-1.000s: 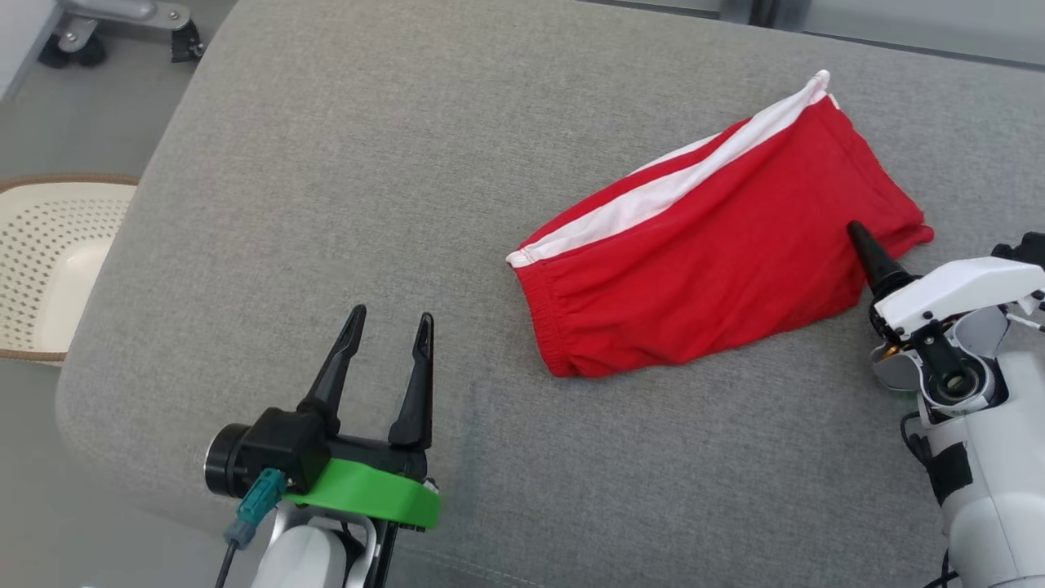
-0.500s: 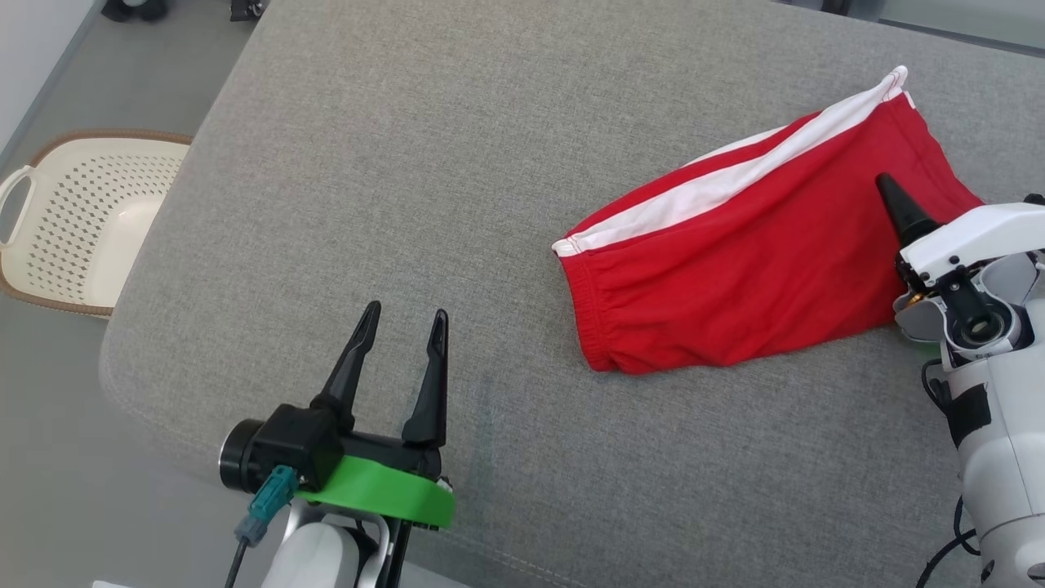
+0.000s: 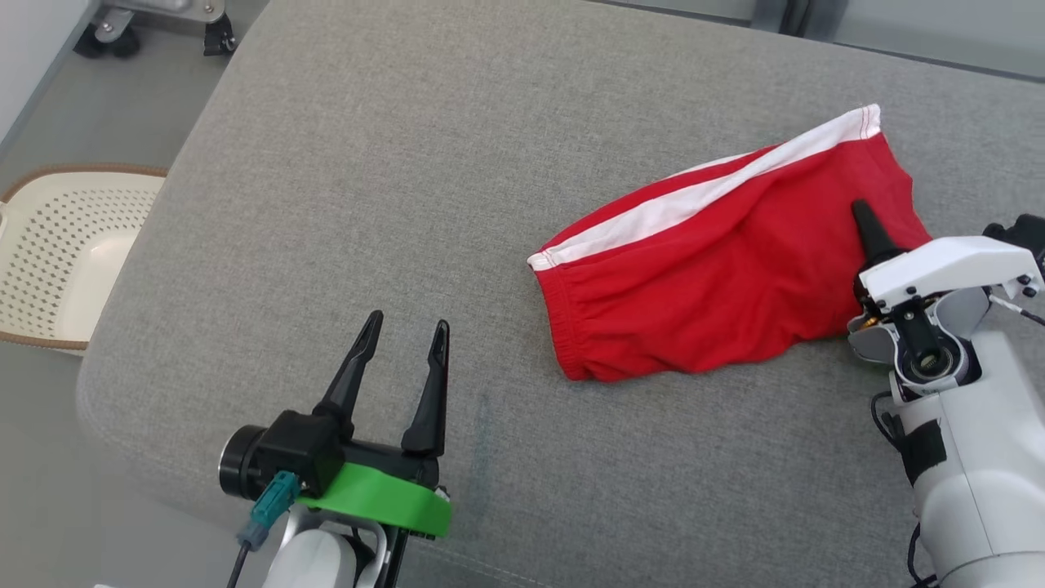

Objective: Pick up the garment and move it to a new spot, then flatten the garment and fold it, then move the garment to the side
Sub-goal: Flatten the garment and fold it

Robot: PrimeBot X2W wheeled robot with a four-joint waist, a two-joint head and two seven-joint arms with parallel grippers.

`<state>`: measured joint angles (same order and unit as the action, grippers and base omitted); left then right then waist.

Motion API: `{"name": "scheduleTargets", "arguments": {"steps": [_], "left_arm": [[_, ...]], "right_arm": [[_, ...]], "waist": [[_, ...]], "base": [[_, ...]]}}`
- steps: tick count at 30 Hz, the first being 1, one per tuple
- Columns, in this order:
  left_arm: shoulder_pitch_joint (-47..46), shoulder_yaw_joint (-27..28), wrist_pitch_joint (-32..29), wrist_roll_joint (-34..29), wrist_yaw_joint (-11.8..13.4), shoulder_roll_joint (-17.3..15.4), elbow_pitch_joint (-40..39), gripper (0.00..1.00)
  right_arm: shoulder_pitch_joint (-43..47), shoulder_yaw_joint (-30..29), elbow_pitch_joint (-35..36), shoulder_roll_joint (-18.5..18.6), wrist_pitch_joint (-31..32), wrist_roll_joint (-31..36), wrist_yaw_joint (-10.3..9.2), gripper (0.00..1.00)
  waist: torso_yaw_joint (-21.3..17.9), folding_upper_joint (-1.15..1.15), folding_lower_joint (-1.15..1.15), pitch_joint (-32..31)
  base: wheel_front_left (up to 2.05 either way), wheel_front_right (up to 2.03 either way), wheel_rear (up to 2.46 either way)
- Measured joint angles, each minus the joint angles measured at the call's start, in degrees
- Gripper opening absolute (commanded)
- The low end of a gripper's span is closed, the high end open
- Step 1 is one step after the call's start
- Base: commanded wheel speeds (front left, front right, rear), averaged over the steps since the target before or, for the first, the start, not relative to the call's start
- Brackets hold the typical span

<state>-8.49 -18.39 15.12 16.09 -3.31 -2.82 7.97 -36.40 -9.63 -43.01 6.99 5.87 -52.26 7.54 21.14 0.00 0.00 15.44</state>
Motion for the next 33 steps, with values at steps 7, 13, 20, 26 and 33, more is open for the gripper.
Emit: {"name": "scheduleTargets", "arguments": {"steps": [7, 13, 20, 26, 33], "left_arm": [[2.33, 1.86, 0.0, -1.56, -0.23, 0.01, 0.22, 1.0], [3.6, 2.81, 0.0, -2.07, -0.56, 0.01, 0.3, 1.0], [4.86, 3.18, 0.0, -3.52, -1.03, 0.01, 0.31, 1.0], [5.22, 2.87, 0.0, -3.53, -1.3, 0.01, 0.68, 1.0], [5.21, 2.44, 0.0, -5.77, -1.3, 0.0, 0.79, 1.0]], "right_arm": [[8.38, -0.76, 4.68, 1.35, -3.97, -1.91, -0.01, 0.0], [16.31, -3.35, 7.46, 1.79, -7.71, -1.43, -0.02, 0.0], [21.89, -4.58, 13.27, -1.46, -13.55, 1.9, -0.07, 0.0], [21.86, -3.13, 11.02, -2.75, -13.05, 6.2, -0.07, 0.0], [18.38, 0.52, 12.17, -3.22, -15.36, 7.31, -0.07, 0.0]], "waist": [[-3.26, 0.0, 0.0, -2.96], [-6.28, 0.0, 0.0, -5.41], [-9.27, 0.0, 0.0, -7.5], [-11.28, 0.0, 0.0, -8.65], [-10.73, 0.0, 0.0, -9.36]], "base": [[0.0, 0.0, 0.0], [0.0, 0.0, 0.0], [0.0, 0.0, 0.0], [0.0, 0.0, 0.0], [0.0, 0.0, 0.0]]}}
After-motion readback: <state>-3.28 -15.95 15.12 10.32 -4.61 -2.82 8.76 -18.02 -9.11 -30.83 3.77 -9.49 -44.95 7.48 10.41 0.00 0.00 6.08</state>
